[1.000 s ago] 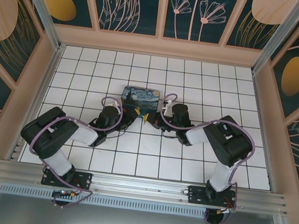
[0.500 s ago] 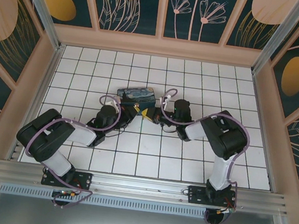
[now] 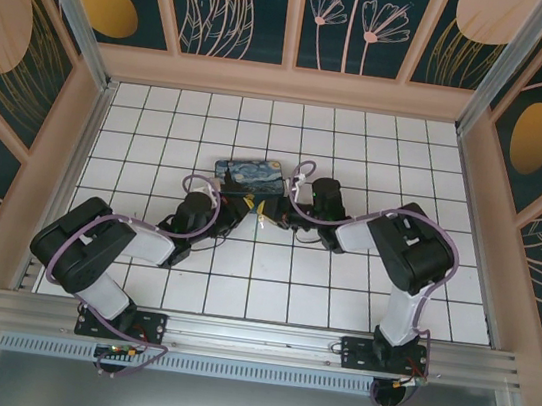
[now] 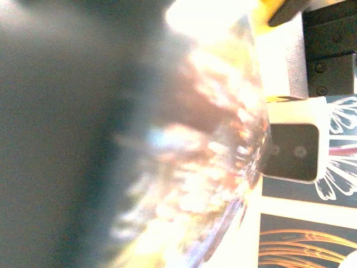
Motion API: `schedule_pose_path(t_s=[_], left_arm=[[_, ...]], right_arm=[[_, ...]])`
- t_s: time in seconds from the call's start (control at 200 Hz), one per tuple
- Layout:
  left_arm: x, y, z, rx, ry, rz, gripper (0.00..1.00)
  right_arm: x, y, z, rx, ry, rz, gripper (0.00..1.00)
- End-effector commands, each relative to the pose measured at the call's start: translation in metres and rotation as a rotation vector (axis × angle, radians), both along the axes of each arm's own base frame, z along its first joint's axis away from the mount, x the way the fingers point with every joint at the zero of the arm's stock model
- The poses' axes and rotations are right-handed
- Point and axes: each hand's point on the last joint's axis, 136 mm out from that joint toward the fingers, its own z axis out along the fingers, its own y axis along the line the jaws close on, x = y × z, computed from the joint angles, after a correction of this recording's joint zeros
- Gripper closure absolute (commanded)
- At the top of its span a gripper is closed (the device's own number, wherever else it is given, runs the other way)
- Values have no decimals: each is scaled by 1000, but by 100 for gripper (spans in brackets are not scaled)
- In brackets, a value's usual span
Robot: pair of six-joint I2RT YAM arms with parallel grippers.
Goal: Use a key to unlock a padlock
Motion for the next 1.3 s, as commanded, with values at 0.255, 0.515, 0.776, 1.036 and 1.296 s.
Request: schedule_pose_path(t_s=[0.255,0.515,0.776,1.036,1.296], left_arm=[[-48,-56,-5,45,-12,-336,100],[-45,-60,-8,57,-9,-347,100],[-48,-63,-7,60,19,-372,100],[-50,-64,-10,66,31,-389,100],[-46,-67,-8,69,29,-398,100]], right_arm=[[-13,-17,36,-71,-167,-90,30],[-34,-43,34,-278,-241,-160,27],[-31,-39,25,-593,-426,-187,38],[-34,-58,18,-699,-470,-249,48],[-59,-74,26,-592,-460,-265,48]])
